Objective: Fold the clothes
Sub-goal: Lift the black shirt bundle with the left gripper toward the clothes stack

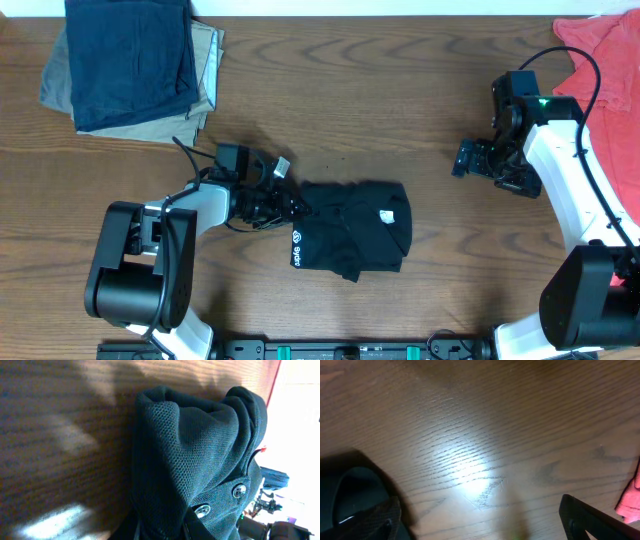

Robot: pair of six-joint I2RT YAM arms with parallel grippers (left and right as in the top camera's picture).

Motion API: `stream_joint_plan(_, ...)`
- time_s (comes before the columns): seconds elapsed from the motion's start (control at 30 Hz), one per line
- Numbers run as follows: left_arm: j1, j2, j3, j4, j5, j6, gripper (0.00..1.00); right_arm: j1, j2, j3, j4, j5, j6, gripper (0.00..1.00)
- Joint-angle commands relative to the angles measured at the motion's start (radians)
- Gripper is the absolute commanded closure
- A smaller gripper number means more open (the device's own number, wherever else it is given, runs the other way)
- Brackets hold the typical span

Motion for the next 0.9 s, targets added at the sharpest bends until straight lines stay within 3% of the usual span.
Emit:
stream_joint_plan(0.0,-0.004,0.019,0.066,-0.086,-0.138,-0.002,0.94,0.003,-0.001,0.011,0.000,0.004,-0.001,0.01)
stream_joint_plan(0.23,-0.004,0.019,0.445,-0.500,-0.461,0.118,0.94,0.003,-0.001,0.011,0.000,0.004,-0.001,0.01)
stream_joint_plan(0.4,0.012,0.020,0.711,-0.686,-0.645,0.237,0.94,0.003,-0.002,0.011,0.000,0.004,-0.001,0.01)
stream_joint_plan(0.6,0.064,0.020,0.852,-0.661,-0.792,0.316,0.94,0.003,-0.001,0.011,0.000,0.004,-0.001,0.01)
stream_joint_plan(0.87,0.113,0.022,0.858,-0.410,-0.926,0.419,0.94,0.003,-0.001,0.011,0.000,0.004,-0.001,0.01)
